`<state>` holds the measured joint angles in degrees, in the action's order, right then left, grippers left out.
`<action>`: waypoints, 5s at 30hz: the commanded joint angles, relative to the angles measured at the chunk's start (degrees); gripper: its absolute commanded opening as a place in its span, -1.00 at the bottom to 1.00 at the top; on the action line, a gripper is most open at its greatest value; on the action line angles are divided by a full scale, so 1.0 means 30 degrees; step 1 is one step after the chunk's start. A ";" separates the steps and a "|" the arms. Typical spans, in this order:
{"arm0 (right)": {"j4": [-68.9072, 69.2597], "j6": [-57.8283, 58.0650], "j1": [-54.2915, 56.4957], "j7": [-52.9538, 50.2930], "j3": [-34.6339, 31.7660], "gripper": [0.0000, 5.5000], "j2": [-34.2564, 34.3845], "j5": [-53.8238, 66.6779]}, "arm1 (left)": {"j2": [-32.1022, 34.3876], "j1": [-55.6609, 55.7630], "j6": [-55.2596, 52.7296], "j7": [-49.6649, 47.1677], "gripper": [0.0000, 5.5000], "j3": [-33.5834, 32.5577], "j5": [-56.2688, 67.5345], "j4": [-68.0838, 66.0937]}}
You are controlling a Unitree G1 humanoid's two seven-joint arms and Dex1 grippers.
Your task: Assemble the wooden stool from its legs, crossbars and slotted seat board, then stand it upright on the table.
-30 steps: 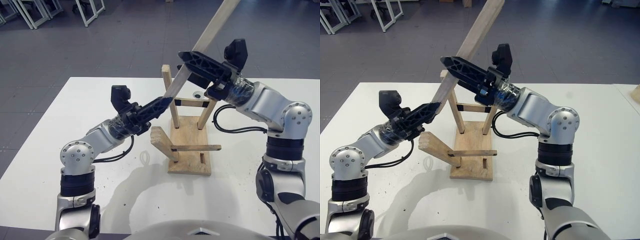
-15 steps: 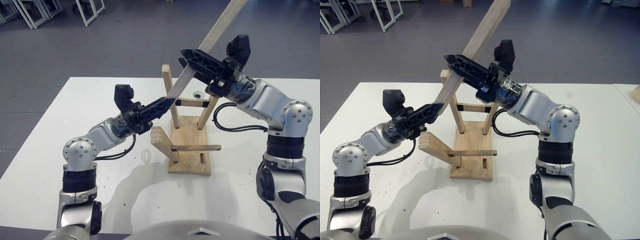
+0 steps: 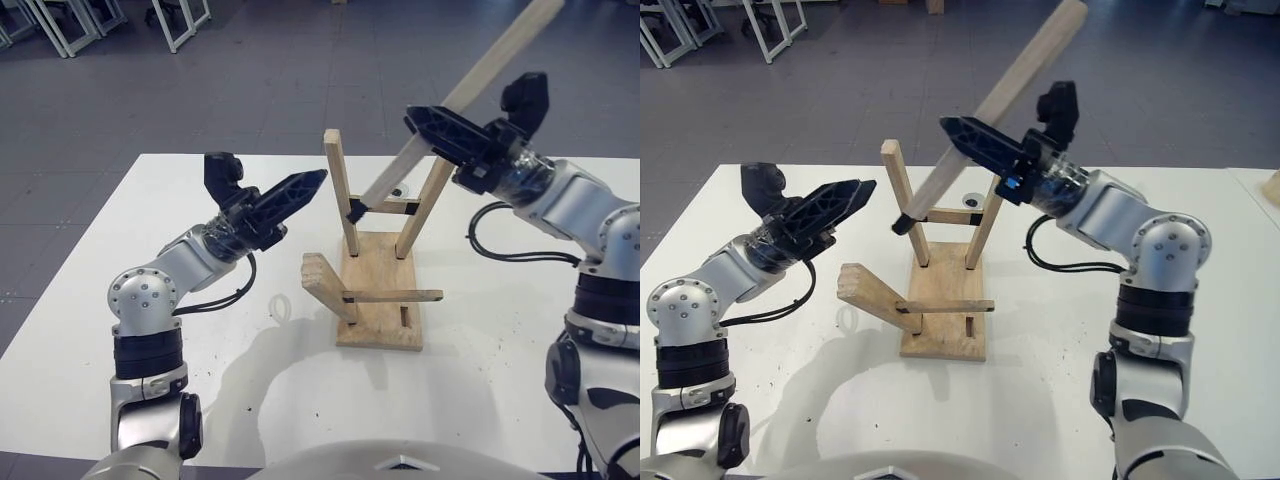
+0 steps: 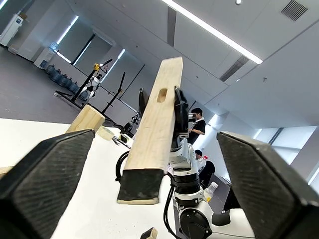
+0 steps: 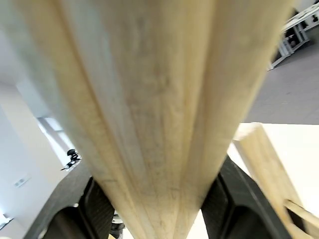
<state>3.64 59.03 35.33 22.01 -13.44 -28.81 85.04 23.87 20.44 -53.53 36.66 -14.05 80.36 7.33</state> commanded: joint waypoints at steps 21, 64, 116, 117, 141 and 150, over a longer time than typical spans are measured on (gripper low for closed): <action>-0.2191 -1.9654 -1.0096 2.1985 0.2524 -0.26 -0.0498 -1.5547 | 0.0367 -0.2735 0.1349 0.0448 0.98 -0.1963 -0.1443 0.0176; 0.0421 -1.5664 -0.8282 1.4320 0.7586 -0.26 -0.2405 -2.2407 | 0.0369 -0.2017 0.2813 -0.1887 0.98 -0.3521 -0.0899 0.2004; -0.0104 -1.2028 -0.8213 1.0069 1.1570 -0.26 -0.2338 -2.5302 | -0.7443 0.0525 -0.0398 -1.6101 0.14 1.1779 -1.8577 0.4924; -0.0656 -1.1903 -0.8237 0.9738 1.1628 -0.26 -0.2301 -2.5370 | -0.7852 0.1144 -0.0665 -1.5789 0.14 1.1144 -1.8170 0.5610; -0.0997 -1.3208 -0.9017 0.9005 1.0703 -0.26 -0.2039 -2.4077 | -0.2768 0.3824 0.6030 -0.8323 0.14 0.1858 -1.9529 -0.4815; -0.0932 -1.3525 -0.8664 0.9588 1.0636 -0.26 -0.2119 -2.3934 | 0.0479 -0.1707 0.1793 -0.0069 0.14 1.1956 -1.7806 0.4044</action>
<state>5.74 12.11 12.31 50.71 12.81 -34.91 18.34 25.13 18.15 -45.21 25.35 8.25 23.61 11.16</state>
